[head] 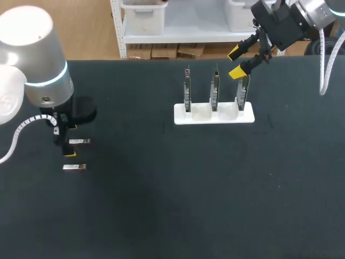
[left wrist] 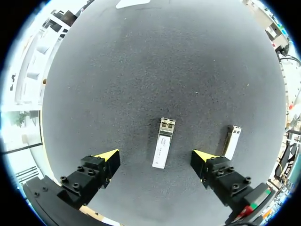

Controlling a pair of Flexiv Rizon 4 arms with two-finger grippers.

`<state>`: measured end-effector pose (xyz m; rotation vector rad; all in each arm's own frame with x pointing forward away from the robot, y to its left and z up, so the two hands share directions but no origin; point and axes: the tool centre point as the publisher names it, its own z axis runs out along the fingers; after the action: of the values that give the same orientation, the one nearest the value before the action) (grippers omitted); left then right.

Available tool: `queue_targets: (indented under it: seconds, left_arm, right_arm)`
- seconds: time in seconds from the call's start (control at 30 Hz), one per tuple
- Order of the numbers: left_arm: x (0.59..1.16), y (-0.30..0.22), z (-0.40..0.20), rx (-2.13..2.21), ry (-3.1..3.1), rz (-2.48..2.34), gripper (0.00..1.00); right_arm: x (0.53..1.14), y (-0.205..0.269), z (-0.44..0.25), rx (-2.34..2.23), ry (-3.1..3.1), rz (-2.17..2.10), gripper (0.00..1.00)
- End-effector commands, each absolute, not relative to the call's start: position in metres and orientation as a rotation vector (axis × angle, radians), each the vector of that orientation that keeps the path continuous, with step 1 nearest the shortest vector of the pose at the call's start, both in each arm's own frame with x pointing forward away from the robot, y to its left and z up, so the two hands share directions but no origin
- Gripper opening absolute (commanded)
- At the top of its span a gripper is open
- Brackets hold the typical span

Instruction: Pick up the optical module with the left hand, and insert it into the network port with the right hand.

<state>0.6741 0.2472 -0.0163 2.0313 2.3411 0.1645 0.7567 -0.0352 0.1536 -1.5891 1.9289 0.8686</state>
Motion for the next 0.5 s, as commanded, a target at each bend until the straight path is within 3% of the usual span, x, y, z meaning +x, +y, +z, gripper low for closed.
queue_targets:
  seconds: [0.03,0.5]
  left_arm:
    - [0.6782,0.2485,-0.0193,2.040,2.359,0.166,1.00]
    - [0.6770,0.2551,-0.0173,2.059,2.394,0.102,1.00]
  right_arm:
    - [0.7556,-0.0353,0.1536,-1.587,1.929,0.865,1.00]
    - [0.7556,-0.0353,0.1536,-1.587,1.929,0.865,1.00]
